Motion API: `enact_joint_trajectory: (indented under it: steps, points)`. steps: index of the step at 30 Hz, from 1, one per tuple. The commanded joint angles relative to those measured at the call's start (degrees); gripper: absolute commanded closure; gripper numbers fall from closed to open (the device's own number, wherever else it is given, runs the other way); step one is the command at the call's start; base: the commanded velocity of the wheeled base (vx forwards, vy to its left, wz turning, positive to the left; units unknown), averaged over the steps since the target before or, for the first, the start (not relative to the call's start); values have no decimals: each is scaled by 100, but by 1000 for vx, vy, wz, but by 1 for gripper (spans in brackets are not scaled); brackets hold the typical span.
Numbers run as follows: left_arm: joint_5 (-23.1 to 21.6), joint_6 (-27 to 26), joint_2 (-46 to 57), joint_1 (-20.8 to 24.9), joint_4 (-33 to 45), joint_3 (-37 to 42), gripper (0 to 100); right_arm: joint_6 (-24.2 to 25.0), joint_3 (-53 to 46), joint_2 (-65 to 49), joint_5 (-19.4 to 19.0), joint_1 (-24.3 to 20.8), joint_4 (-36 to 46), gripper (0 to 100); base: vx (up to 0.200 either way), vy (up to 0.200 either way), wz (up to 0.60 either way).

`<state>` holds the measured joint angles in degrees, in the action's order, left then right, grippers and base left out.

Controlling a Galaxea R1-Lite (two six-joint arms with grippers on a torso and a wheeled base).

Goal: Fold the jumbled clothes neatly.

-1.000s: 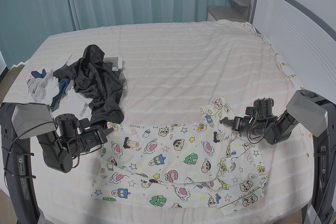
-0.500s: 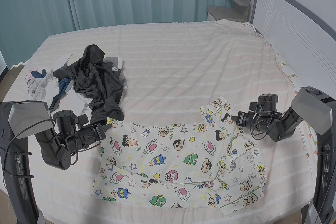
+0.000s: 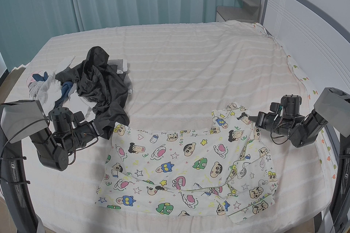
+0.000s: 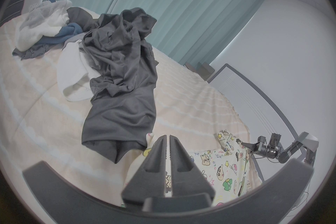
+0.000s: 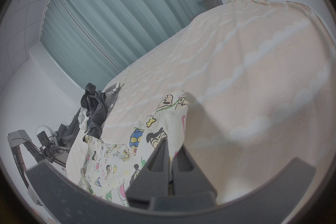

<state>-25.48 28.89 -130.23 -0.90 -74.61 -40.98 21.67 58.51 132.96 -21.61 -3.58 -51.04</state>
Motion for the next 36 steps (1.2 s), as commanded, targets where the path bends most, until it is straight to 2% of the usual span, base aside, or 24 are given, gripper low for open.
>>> enact_joint_trajectory:
  steps: [1, 6, 15, 23, 24, 33, 36]
  points:
    - [8, 55, 218, -42, -1, -41, 100, 3, -156, -69, -10, 86, -90, 100, 0, 0, 0]
    - [8, 55, 209, -50, 157, -41, 100, -23, -262, -25, -1, 86, -169, 100, 0, 0, 0]
    - [8, 64, 174, -15, 2029, -999, 100, -5, -420, -16, 26, -37, -196, 100, 0, 0, 0]
    - [87, 46, -99, 108, 2134, -1228, 100, 30, -780, -271, 61, -274, -213, 100, 0, 0, 0]
    - [96, 46, -134, 108, 2134, -1236, 0, 30, -798, -288, 61, -283, -240, 100, 0, 0, 0]
    - [87, 38, -758, 292, 1932, -1570, 0, 47, -1053, -350, 78, -354, -494, 100, 0, 0, 0]
    - [61, 55, -828, 319, 1800, -1544, 0, 47, -1061, -368, 228, -406, -494, 100, 0, 0, 0]
